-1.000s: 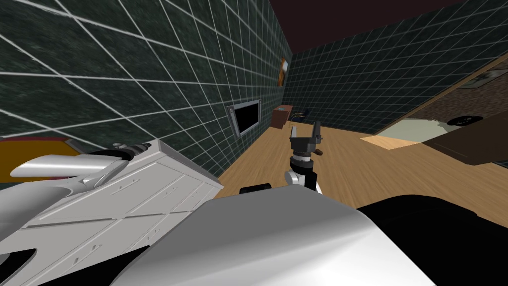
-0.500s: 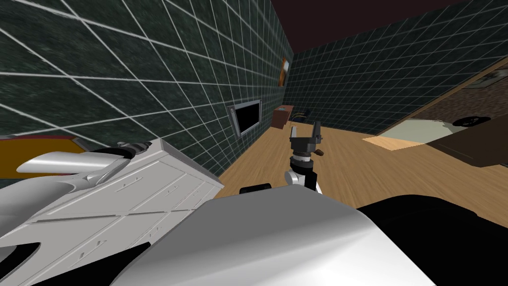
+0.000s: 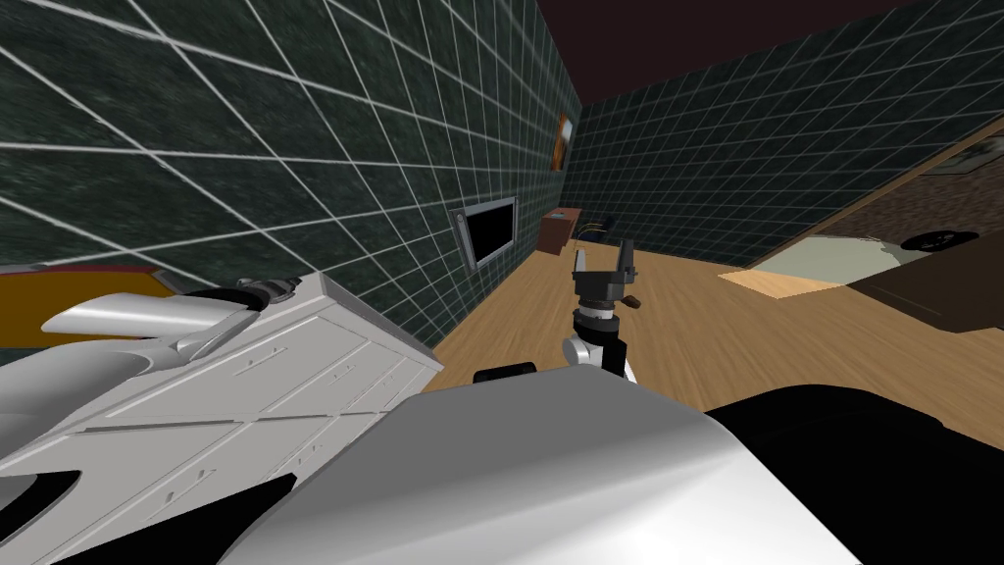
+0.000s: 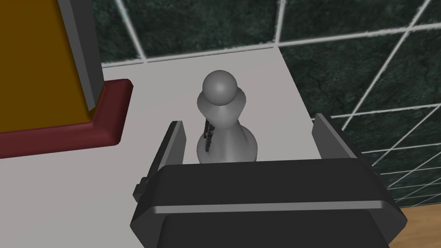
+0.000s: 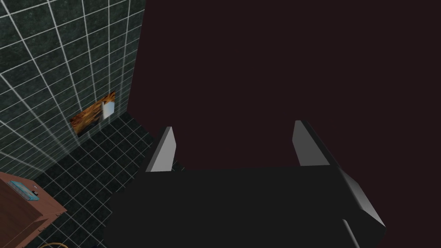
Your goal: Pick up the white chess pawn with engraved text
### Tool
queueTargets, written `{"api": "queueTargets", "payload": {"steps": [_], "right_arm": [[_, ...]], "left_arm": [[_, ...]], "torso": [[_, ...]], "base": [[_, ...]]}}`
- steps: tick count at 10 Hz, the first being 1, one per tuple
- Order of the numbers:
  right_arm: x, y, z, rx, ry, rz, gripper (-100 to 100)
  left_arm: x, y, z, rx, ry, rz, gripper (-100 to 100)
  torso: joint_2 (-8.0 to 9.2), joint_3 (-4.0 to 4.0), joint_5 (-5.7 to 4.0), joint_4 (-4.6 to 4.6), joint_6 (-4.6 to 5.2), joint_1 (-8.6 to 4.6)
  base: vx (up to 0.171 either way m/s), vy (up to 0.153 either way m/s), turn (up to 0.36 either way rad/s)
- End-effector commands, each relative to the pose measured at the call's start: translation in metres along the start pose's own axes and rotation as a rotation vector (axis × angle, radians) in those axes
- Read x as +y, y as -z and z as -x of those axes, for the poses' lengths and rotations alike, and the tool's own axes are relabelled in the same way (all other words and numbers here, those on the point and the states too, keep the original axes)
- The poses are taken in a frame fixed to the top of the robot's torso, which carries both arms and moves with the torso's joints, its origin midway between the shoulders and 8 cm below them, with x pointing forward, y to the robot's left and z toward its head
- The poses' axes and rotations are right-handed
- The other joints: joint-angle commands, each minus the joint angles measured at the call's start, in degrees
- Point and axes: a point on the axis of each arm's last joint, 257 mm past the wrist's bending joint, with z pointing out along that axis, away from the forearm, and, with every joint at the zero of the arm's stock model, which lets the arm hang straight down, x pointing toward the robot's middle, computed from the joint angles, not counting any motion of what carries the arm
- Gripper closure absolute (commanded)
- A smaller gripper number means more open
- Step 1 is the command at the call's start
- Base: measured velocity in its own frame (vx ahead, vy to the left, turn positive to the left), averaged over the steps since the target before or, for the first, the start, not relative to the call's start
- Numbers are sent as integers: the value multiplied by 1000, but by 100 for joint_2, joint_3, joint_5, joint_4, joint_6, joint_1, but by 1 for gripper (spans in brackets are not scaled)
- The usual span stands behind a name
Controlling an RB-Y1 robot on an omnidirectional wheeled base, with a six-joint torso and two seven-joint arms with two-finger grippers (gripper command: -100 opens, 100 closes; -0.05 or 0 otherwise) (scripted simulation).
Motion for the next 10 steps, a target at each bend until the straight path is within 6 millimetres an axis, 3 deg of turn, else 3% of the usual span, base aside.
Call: {"api": "queueTargets", "payload": {"steps": [1, 2, 3, 4, 5, 8, 9, 10], "right_arm": [[0, 0, 0, 0, 0, 0, 0], [0, 0, 0, 0, 0, 0, 0], [0, 0, 0, 0, 0, 0, 0], [0, 0, 0, 0, 0, 0, 0], [0, 0, 0, 0, 0, 0, 0], [0, 0, 0, 0, 0, 0, 0], [0, 0, 0, 0, 0, 0, 0], [0, 0, 0, 0, 0, 0, 0]], "left_arm": [[3, -2, 8, -14, -21, -1, -100], [-5, -3, -9, 12, 9, -13, -100], [6, -4, -13, 16, -2, 0, -100], [4, -5, -1, -4, -27, -5, -100], [-2, -5, -22, 29, 5, -13, -100], [2, -6, -17, 20, -18, -10, -100], [2, -6, -17, 19, -20, -10, 100], [2, -6, -17, 19, -19, -10, 100]], "torso": [[0, 0, 0, 0, 0, 0], [-2, -1, 0, -1, 0, 0], [0, 0, 0, 0, -2, 2], [1, 1, 0, 0, -1, 1], [0, 0, 0, 0, -1, 0], [0, 0, 1, 0, -1, 0], [-1, 0, 0, 0, -1, 0], [-1, -1, 0, 0, -1, -1]], "base": [[0, 0, 0], [-10, 5, 37], [-11, 5, 32], [0, 0, 0], [-9, 5, 39], [-6, 2, 9], [0, 0, 0], [0, 0, 0]]}}
